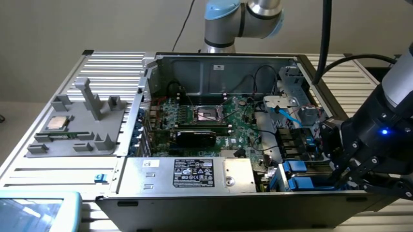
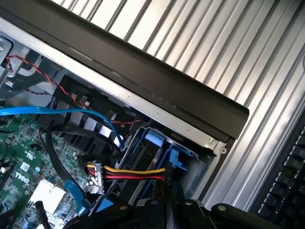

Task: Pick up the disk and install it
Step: 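Insert the first disk wire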

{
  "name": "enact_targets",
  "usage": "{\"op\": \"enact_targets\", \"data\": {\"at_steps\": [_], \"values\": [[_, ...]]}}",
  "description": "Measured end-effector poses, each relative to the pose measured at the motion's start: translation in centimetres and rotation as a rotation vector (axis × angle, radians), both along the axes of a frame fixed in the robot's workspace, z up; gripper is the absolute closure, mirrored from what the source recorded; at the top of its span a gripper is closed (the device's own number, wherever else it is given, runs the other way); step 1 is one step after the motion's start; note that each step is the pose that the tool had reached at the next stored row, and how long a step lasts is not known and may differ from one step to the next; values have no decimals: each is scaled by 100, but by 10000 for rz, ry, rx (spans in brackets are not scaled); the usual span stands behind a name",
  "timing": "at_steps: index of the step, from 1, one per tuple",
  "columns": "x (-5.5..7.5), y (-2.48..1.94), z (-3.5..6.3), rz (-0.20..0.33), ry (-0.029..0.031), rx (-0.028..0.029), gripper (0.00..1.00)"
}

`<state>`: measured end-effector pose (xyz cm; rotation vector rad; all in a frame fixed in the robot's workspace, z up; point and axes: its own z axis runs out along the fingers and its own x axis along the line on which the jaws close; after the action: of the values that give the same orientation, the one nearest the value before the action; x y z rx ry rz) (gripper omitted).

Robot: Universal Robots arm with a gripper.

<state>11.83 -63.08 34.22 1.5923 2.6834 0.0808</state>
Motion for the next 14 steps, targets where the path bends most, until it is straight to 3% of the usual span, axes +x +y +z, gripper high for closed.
{"op": "enact_targets", "data": {"at_steps": [9,14], "values": [[-1,16,21,-113,10,0,83],[-2,17,21,-517,205,-1,83]]}}
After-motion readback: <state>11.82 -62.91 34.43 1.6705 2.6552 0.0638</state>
